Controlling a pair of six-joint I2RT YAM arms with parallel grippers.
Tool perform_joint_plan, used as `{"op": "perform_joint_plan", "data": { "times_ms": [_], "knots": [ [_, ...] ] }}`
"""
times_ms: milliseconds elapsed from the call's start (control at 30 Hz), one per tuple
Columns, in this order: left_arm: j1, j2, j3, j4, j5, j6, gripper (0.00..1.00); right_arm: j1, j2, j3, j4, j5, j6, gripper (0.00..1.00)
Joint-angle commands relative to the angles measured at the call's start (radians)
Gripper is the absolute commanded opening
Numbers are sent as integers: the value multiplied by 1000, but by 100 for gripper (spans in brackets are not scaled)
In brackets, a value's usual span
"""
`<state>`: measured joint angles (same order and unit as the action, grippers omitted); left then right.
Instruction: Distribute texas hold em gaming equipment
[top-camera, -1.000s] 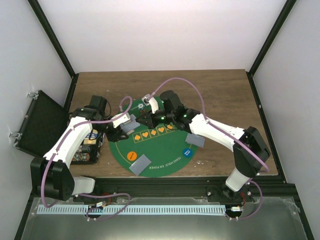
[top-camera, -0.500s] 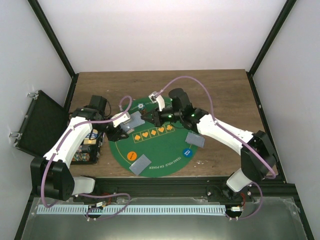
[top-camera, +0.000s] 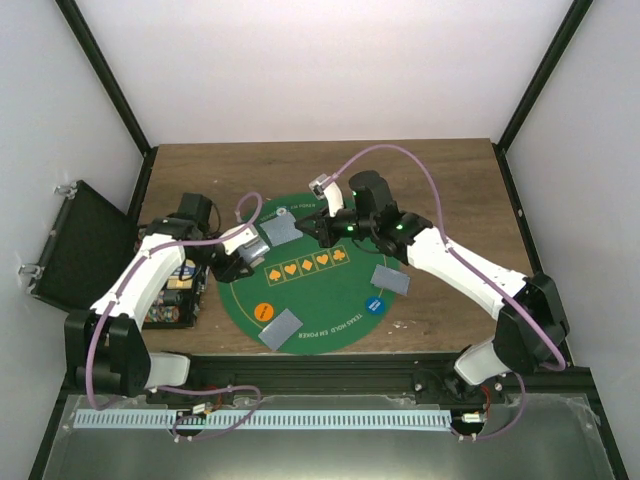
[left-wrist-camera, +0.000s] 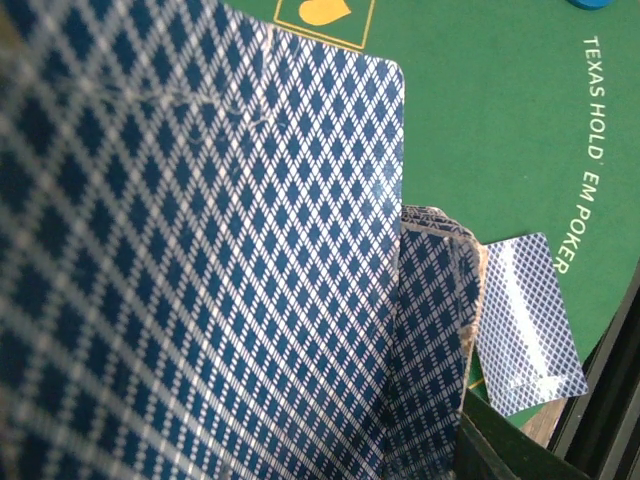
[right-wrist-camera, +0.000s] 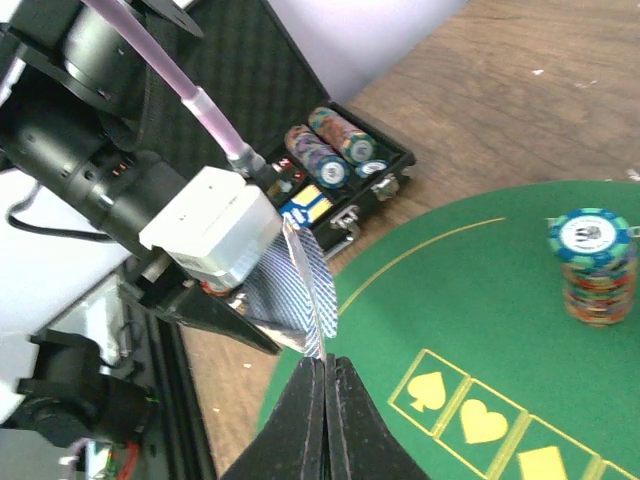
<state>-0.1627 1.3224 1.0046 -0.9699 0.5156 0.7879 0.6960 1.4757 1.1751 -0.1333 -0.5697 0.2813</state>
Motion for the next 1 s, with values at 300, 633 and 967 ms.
{"op": "perform_joint_plan", "data": {
  "times_ms": [300,633,967],
  "knots": [
    [201,1,17,33,8,-72,48,60,35,55,-127,370,-458,1],
    [336,4,29,31,33,-83,48,240,319,194,25,562,-814,1],
    [369,9,29,22,49,-65,48,375,532,257,10,719,-1059,1]
  ]
}}
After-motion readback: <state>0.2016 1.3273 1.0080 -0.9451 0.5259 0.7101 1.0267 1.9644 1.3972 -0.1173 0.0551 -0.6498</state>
